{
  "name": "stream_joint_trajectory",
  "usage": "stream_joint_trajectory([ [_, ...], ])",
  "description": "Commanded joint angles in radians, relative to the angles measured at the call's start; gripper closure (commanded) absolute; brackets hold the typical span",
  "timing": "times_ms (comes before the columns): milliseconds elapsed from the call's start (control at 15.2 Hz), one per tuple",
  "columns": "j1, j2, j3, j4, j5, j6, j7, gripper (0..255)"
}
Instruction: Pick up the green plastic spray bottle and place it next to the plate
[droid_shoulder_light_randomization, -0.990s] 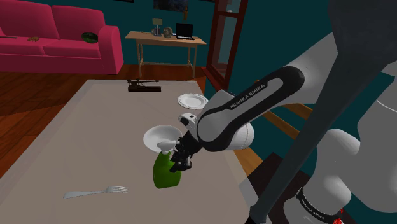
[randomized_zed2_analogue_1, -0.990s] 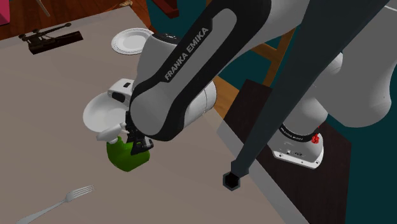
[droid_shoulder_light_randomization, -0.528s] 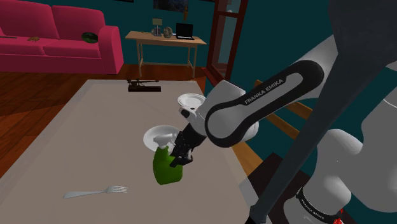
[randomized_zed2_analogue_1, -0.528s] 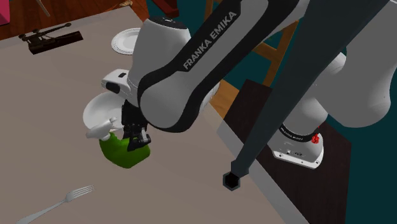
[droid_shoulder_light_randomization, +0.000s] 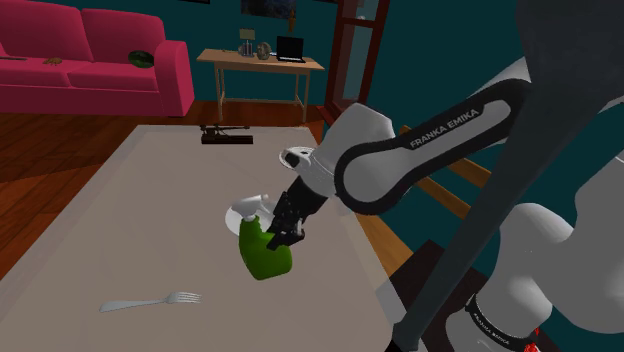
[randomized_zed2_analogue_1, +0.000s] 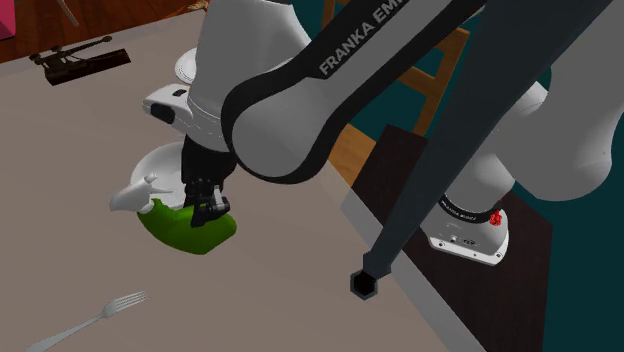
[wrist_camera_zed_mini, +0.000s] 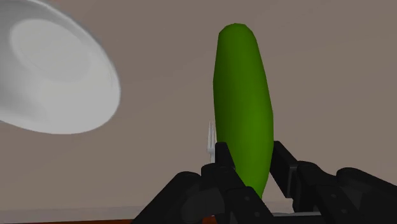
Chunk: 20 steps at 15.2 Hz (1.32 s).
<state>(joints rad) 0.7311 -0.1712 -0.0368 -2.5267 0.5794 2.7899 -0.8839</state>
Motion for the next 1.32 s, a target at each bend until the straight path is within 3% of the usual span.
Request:
stream_joint_trajectory([
  [0, -0.011, -0.023, 0.008, 0.003, -0.035, -0.024, 0.035, 255],
  [528, -0.051, -0.094, 0.027, 0.044, -0.129, -0.131, 0.126, 255],
  [1254, -0.086, -0.164, 0.042, 0.129, -0.206, -0.280, 0.208, 255],
])
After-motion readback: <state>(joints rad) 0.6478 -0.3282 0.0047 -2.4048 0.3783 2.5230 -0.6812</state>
